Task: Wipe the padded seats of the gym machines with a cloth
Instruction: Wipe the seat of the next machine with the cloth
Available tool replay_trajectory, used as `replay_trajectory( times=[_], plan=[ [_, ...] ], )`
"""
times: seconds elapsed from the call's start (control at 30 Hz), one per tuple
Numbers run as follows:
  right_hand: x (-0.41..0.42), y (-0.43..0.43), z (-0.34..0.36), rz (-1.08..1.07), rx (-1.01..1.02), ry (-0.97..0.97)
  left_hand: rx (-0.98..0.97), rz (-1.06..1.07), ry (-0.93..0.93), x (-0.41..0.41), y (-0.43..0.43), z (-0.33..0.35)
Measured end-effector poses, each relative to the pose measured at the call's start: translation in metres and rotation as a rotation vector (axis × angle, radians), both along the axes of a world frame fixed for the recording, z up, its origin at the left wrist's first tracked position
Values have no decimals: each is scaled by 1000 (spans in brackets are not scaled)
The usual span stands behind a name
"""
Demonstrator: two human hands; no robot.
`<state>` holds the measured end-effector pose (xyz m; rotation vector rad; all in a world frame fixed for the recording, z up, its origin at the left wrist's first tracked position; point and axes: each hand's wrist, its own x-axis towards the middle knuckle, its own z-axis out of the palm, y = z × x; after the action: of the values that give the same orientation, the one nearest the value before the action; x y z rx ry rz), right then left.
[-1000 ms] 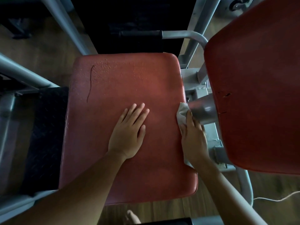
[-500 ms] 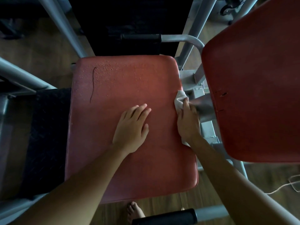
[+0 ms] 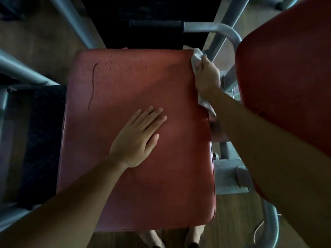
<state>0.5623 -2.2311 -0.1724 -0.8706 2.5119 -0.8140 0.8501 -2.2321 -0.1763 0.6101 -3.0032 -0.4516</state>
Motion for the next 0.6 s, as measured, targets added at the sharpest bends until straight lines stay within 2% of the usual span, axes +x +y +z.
replay_trajectory(
  times=[0.1,0.33,0.47,0.6],
  plan=[
    [-1,2,-3,-6,-39,-8,4,7,-19,0,-2,0],
    [64,77,-6,-75,12,44,-7,5,-45,-1,-2,5],
    [40,41,-3,-98,61,15,-3,13,-40,-2,-2,5],
    [12,-1,1,-118,22,-65,-9,16,-41,-3,-3,5]
  ],
)
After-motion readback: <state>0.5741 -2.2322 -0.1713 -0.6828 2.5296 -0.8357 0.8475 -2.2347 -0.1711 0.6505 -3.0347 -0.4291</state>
